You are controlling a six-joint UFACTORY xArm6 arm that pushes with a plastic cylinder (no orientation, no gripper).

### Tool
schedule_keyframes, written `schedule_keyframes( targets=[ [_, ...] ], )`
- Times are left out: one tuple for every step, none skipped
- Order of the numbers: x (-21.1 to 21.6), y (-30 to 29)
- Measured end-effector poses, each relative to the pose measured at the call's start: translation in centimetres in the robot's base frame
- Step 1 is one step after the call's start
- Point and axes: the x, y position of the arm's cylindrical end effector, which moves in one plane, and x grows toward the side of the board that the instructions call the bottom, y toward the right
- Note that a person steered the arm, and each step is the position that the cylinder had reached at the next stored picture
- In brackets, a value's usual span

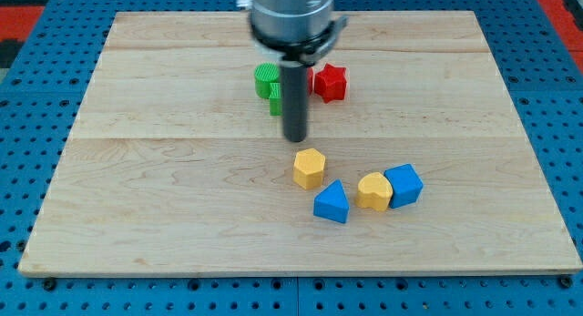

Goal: Move the blue triangle to the left side of the yellow heart

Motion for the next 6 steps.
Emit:
schedule_keyframes(
  targets=[
    [2.7, 4.1],
    [4.6, 0.3],
    [4.6, -6.9],
    [4.9, -8.2],
    [6.3, -13.6],
    [14.7, -9.7]
  ],
)
